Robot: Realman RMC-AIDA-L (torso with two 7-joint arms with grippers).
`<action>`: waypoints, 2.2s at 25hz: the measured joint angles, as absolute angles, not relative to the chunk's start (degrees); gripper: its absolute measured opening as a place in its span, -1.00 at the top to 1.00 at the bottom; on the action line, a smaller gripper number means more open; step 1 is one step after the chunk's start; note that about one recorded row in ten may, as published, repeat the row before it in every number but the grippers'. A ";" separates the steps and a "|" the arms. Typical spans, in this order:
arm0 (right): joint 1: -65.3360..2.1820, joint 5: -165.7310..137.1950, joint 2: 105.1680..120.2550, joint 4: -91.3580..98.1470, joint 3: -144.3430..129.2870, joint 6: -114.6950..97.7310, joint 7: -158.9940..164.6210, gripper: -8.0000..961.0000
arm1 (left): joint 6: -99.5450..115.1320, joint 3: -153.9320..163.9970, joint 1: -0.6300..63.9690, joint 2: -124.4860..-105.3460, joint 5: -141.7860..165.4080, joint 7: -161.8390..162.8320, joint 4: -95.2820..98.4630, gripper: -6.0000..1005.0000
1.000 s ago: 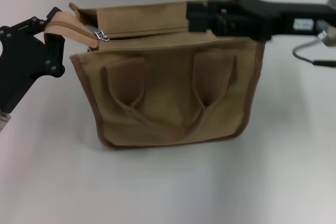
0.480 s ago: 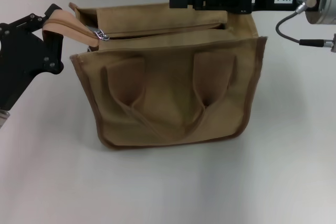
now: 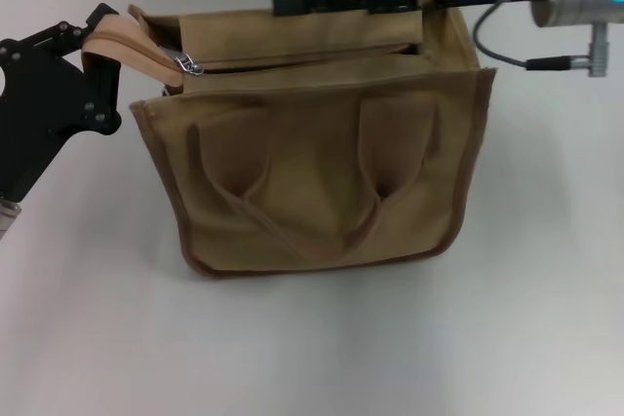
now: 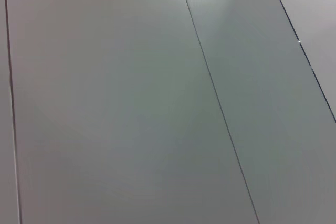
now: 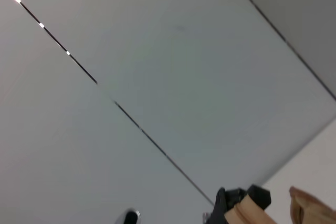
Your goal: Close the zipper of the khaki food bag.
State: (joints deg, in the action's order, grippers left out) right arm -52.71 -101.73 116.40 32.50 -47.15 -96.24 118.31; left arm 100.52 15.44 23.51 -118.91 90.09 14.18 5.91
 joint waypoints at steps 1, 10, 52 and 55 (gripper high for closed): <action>-53.33 -101.75 116.39 32.51 -48.22 -95.46 119.47 -0.25 | 100.54 15.45 23.53 -118.91 90.09 14.18 5.83 0.94; -57.25 -101.79 116.93 32.27 -56.96 -89.20 124.57 -0.25 | 100.97 15.46 23.46 -118.91 90.09 14.10 5.45 0.94; -60.68 -101.97 119.37 31.11 -60.30 -80.39 128.94 0.25 | 108.84 16.00 24.52 -119.01 90.62 12.76 4.27 0.93; -60.99 -101.94 119.44 30.76 -60.45 -80.30 128.94 0.25 | 108.84 16.00 24.52 -119.01 90.62 12.75 4.00 0.93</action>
